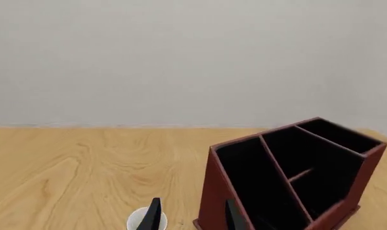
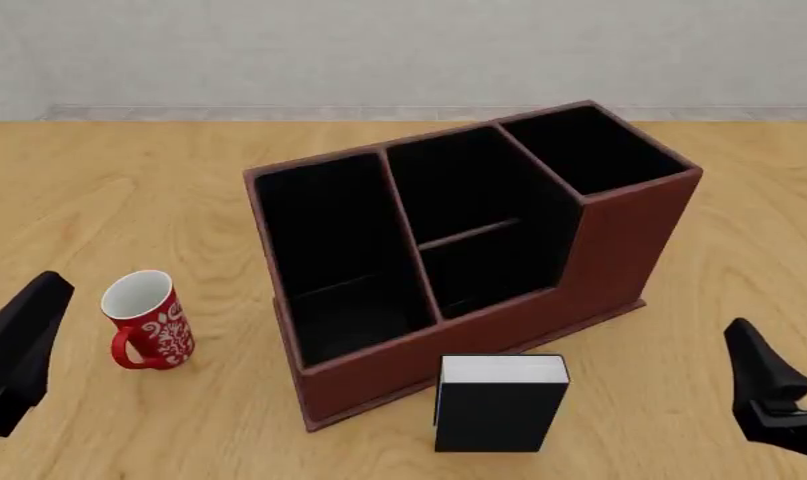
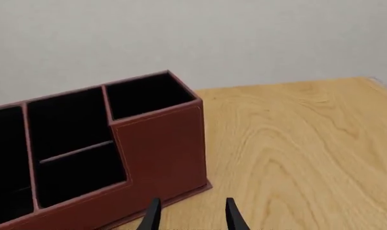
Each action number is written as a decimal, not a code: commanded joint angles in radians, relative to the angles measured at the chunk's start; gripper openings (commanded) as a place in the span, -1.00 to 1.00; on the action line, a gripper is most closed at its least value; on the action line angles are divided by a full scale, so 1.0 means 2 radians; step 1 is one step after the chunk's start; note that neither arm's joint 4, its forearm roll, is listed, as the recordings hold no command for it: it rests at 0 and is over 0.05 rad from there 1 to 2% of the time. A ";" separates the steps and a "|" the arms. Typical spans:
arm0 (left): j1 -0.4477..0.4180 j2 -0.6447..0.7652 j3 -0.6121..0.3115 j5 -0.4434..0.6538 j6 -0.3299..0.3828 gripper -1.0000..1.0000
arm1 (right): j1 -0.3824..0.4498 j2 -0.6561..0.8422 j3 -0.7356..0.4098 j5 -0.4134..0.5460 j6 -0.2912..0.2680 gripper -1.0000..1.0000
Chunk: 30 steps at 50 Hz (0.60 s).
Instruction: Pick up the book and place it in the back compartment of the caddy.
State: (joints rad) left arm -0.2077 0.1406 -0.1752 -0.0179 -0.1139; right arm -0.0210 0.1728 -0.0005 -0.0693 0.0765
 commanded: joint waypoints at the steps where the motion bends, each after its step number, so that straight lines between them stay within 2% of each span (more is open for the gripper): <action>1: -0.061 0.063 -0.031 -0.035 0.018 1.00 | -0.002 -0.001 0.000 0.001 0.002 1.00; 2: -0.062 0.066 -0.034 -0.034 0.015 1.00 | -0.002 -0.016 0.000 0.012 -0.001 1.00; 4: -0.071 0.083 -0.033 -0.046 0.011 1.00 | -0.002 0.004 0.000 0.000 0.004 1.00; 6: -0.094 0.118 -0.033 -0.064 0.039 1.00 | -0.002 0.031 0.000 -0.016 0.010 1.00; 10: -0.101 0.144 -0.042 -0.083 0.031 1.00 | -0.002 -0.020 0.000 0.016 -0.001 1.00; 15: -0.122 0.206 -0.056 -0.127 0.049 1.00 | -0.002 0.030 0.000 -0.016 0.009 1.00; 19: -0.133 0.250 -0.073 -0.154 0.053 1.00 | -0.002 -0.013 0.000 0.011 0.000 1.00; 21: -0.149 0.276 -0.086 -0.162 0.061 1.00 | -0.003 0.020 0.000 -0.009 0.008 1.00; 22: -0.207 0.351 -0.138 -0.149 0.080 1.00 | -0.003 0.027 0.000 -0.015 0.008 1.00; 23: -0.216 0.365 -0.145 -0.147 0.087 1.00 | -0.003 0.034 0.000 -0.021 0.009 1.00; 24: -0.223 0.376 -0.152 -0.142 0.102 1.00 | -0.003 0.030 0.000 -0.018 0.008 1.00; 27: -0.230 0.386 -0.163 -0.135 0.108 1.00 | -0.003 0.000 0.000 -0.001 0.001 1.00; 28: -0.225 0.387 -0.181 -0.123 0.109 1.00 | -0.003 -0.004 0.000 0.004 0.001 1.00; 30: -0.228 0.382 -0.205 -0.104 0.110 1.00 | -0.003 0.034 0.000 -0.020 0.010 1.00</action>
State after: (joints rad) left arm -0.5598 0.7341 -0.4204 -0.2557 0.0420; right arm -0.0264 0.1965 -0.0003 -0.0816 0.0858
